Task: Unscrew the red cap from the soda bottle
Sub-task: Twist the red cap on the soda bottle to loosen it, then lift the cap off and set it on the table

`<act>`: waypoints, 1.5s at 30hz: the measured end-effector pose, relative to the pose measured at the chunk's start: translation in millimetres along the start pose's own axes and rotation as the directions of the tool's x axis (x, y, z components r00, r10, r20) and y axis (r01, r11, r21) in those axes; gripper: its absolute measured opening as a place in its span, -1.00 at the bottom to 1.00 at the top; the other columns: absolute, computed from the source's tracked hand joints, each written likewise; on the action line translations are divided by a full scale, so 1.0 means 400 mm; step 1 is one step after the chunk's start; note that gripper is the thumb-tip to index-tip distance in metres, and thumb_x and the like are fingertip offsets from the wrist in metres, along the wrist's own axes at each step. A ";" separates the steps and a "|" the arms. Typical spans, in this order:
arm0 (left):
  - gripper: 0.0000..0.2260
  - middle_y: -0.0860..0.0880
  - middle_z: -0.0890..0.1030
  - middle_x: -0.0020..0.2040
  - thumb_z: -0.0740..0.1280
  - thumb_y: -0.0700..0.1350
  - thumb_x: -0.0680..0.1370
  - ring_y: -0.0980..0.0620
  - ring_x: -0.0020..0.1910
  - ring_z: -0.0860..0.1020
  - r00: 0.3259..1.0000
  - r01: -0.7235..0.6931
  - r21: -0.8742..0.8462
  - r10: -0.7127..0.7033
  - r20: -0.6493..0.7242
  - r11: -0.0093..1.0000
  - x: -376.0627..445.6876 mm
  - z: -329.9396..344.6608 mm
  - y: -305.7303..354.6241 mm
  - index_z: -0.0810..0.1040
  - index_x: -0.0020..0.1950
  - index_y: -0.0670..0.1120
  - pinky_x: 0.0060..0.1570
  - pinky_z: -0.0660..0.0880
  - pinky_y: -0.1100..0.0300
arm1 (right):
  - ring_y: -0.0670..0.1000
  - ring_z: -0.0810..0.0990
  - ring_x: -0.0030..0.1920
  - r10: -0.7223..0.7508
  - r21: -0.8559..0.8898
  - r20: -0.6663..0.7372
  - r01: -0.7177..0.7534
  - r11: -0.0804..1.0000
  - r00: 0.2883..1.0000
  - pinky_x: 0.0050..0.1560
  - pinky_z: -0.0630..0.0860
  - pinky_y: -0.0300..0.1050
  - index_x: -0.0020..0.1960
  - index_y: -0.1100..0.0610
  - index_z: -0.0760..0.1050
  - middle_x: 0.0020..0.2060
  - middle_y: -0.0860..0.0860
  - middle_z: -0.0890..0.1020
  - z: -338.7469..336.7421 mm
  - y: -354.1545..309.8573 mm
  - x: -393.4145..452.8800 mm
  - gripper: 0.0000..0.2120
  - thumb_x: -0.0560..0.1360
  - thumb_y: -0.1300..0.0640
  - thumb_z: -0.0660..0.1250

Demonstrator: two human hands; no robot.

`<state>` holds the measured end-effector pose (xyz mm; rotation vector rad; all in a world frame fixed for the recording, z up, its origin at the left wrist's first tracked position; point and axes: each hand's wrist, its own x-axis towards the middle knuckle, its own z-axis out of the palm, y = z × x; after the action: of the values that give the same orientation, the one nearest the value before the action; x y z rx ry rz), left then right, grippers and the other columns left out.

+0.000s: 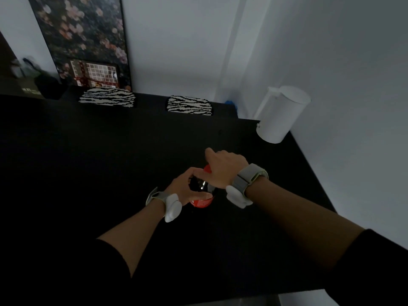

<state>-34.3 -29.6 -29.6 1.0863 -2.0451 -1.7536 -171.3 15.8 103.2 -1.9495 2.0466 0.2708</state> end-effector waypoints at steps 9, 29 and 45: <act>-0.33 0.16 0.53 0.26 0.60 0.07 0.28 0.13 0.28 0.48 1.000 -0.003 -0.033 0.003 -0.016 0.999 -0.001 0.003 -0.004 0.40 0.33 0.20 0.29 0.39 0.07 | 0.03 0.53 -0.13 -0.034 0.038 0.012 0.034 0.999 0.999 -0.17 0.55 -0.04 0.27 -0.01 0.25 -0.02 0.01 0.48 0.009 0.017 -0.013 -0.50 0.45 -0.23 0.26; -0.34 0.14 0.53 0.27 0.61 -0.05 0.29 0.12 0.26 0.49 0.997 0.061 -0.094 -0.065 -0.046 0.994 -0.044 0.029 0.002 0.41 0.30 0.18 0.34 0.39 -0.02 | 0.02 0.51 0.00 -0.207 0.217 -0.104 0.225 0.950 0.973 0.05 0.46 -0.06 0.17 0.05 0.42 0.02 0.02 0.51 0.050 0.129 -0.032 -0.78 0.54 0.09 0.28; -0.36 0.10 0.48 0.25 0.53 -0.22 0.40 0.12 0.22 0.47 0.970 0.123 -0.140 -0.149 -0.190 0.982 -0.022 0.070 -0.008 0.33 0.36 0.10 0.24 0.39 0.10 | 0.00 0.59 -0.01 -0.011 0.589 -0.004 0.011 0.808 1.000 -0.16 0.41 -0.34 0.08 0.10 0.50 -0.02 0.01 0.58 0.347 0.320 0.054 -0.79 0.46 0.20 0.40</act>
<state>-44.0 -2.8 -37.3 1.3316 -1.7533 -1.7313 -287.3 50.3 -43.3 -1.5585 1.8175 -0.3415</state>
